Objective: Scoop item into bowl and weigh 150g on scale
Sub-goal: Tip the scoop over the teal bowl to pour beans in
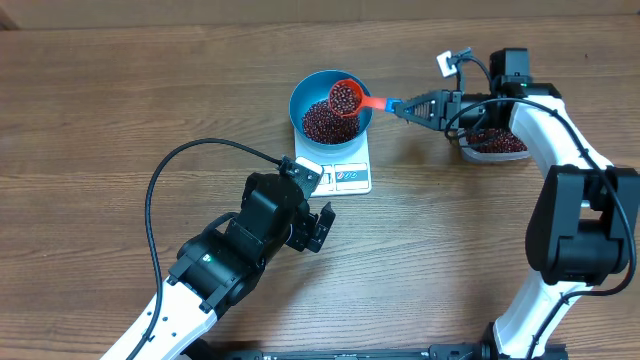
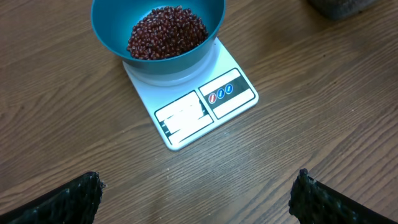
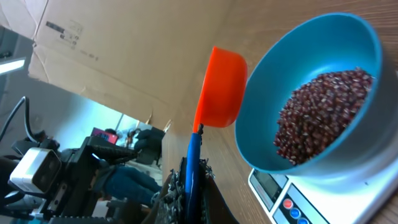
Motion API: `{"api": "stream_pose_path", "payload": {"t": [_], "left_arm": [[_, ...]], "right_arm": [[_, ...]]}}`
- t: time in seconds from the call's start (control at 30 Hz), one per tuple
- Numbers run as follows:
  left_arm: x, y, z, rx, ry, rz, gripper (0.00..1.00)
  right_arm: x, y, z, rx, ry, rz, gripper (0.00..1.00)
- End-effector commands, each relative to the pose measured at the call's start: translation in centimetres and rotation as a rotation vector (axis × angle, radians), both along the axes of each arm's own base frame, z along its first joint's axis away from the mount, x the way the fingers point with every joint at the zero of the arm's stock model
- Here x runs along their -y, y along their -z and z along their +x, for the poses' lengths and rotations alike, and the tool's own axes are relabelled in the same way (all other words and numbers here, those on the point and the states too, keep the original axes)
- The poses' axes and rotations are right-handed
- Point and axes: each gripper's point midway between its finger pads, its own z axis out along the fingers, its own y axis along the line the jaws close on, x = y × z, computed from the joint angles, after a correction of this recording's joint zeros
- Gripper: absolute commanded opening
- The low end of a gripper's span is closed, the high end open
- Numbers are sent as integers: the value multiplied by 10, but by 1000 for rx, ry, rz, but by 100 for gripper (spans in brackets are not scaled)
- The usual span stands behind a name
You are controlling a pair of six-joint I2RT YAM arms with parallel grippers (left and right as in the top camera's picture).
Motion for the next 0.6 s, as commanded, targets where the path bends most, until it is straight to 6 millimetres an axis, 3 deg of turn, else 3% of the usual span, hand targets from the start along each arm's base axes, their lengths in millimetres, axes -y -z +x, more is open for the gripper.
{"api": "stream_pose_path", "payload": {"t": [0.0,0.33,0.57], "left_arm": [[1,2,0,-5,15,8,100],[1,2,0,-6,15,8,100],[1,2,0,-5,15,8,99]], "right_arm": [[-12,-7,2,16,-26,7,4],[-7,15,28,142,53,-169,4],[-5,15,39,312,51,-211,4]]}}
